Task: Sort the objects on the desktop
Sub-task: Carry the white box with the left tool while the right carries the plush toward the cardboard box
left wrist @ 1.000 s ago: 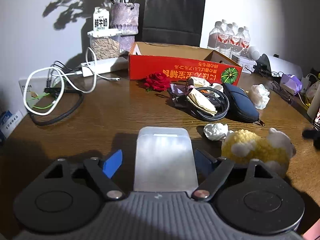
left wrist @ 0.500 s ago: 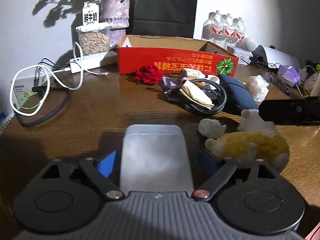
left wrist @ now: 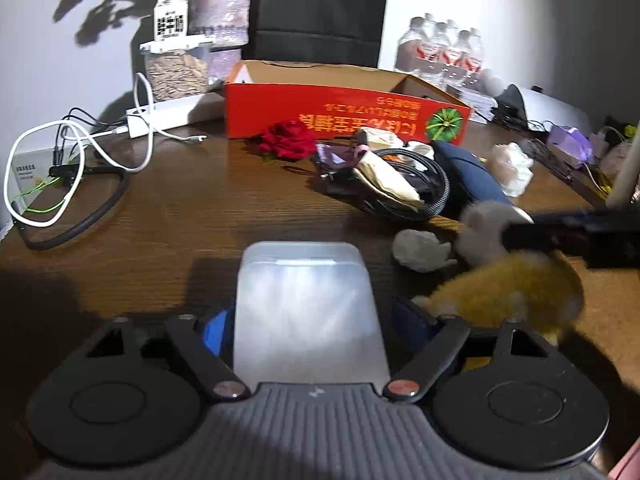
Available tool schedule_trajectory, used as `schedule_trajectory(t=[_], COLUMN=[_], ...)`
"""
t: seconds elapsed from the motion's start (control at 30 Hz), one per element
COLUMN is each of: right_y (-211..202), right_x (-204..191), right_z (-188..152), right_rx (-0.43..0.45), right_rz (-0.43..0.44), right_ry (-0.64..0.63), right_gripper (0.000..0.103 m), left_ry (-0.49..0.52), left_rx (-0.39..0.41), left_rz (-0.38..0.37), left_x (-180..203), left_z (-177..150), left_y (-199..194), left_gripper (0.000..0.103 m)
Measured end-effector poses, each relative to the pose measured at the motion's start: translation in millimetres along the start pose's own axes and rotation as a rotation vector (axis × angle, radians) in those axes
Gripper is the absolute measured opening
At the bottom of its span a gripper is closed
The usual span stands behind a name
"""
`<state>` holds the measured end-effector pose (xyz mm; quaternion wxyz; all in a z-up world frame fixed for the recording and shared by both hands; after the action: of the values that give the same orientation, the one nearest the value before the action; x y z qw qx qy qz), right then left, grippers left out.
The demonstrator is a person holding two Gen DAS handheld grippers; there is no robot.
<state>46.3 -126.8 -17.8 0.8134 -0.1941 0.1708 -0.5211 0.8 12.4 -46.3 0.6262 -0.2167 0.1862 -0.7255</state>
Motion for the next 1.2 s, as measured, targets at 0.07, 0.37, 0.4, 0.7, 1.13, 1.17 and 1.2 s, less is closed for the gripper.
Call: schedule_trajectory(t=[0.07, 0.37, 0.4, 0.7, 1.13, 1.17, 1.2], right_y=[-2, -43, -45, -27, -59, -57, -55], right_x=[0, 3, 3, -23, 31, 27, 22], right_z=[13, -15, -22, -34, -13, -19, -26], right_rx=[0.035, 0.061, 0.051, 0.034, 0.043, 0.031, 0.015], right_rz=[-0.071, -0.111, -0.091, 0.000, -0.107, -0.102, -0.089], right_ry=[-0.038, 0.246, 0.297, 0.236, 0.236, 0.281, 0.323], right_gripper=[0.060, 0.074, 0.074, 0.044, 0.078, 0.079, 0.082], left_ry=[0.010, -0.044, -0.038, -0.031, 0.024, 0.022, 0.019], left_rx=[0.008, 0.043, 0.049, 0.043, 0.060, 0.061, 0.056], left_rz=[-0.004, 0.049, 0.051, 0.074, 0.000, 0.001, -0.001], left_x=[1, -19, -20, -21, 18, 16, 15], left_z=[-1, 9, 9, 4, 3, 4, 5], left_y=[-2, -1, -1, 1, -21, -21, -21], left_gripper=[0.085, 0.085, 0.085, 0.068, 0.080, 0.081, 0.081])
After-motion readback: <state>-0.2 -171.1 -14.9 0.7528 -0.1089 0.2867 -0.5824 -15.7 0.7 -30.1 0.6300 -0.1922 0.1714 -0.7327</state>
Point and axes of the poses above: each gripper's, at about its wrist camera, not at the fingertips, and y roughly the way its jaws point, x to its right, z to its top, the point moved 9 cm from there along y, roughly the way its jaws point, and after that the axes turned 8 degrees about x, right-handed, at the moved point
